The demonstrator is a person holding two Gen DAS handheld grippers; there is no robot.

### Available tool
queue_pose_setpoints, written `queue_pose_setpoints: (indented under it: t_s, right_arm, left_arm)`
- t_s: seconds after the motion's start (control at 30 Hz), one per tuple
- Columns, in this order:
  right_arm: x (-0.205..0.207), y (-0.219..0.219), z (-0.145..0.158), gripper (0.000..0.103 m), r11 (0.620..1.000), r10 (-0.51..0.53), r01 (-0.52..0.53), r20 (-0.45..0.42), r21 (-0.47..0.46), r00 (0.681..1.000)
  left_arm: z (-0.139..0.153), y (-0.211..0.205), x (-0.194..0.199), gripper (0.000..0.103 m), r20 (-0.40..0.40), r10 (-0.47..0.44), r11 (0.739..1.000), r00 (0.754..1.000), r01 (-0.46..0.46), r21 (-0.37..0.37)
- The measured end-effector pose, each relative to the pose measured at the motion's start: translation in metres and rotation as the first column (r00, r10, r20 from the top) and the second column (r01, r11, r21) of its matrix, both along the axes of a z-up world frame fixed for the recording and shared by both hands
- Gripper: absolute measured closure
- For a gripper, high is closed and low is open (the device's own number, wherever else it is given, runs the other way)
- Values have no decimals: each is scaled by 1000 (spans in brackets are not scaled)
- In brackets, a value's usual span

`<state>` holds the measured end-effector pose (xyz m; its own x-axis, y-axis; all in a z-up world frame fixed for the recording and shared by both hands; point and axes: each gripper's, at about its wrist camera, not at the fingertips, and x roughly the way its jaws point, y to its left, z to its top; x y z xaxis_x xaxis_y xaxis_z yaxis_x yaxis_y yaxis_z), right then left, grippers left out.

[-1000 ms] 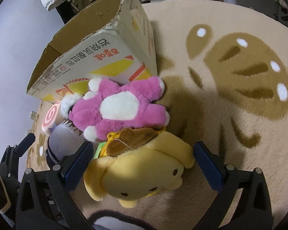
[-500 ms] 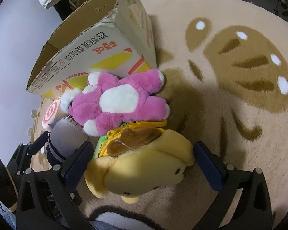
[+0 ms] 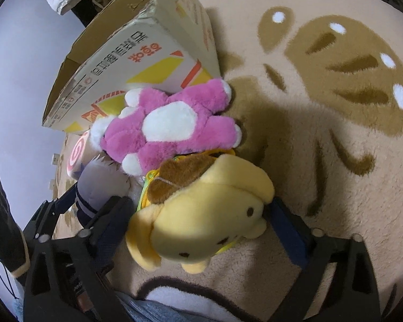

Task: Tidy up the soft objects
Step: 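Close the left tool on the purple doll while the right tool grips the yellow dog plush, then lift the purple doll with the left tool while the right tool carries the dog plush over the box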

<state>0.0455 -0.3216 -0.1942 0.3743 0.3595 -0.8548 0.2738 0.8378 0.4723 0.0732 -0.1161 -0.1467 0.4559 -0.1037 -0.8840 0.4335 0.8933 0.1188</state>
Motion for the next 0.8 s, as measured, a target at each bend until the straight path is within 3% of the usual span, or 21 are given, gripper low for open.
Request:
queue_pose_setpoints:
  t_s: [0.13,0.43,0.8]
  right_arm:
    - [1,3,2,11,1000,0,0,13,-22,1000]
    - [-3,3,17,12,995,-13,20,69,-93,997]
    - [-9,12,52,13,994,12,15,246,-109,969]
  left_arm:
    - [-1,4,2,25,-7,8,1000,1000,-8,-16]
    - [9,9,-3,42,8,7,999,1000,-6,-32]
    - [34,31,-10,43,26,96,989,995,-92,-112]
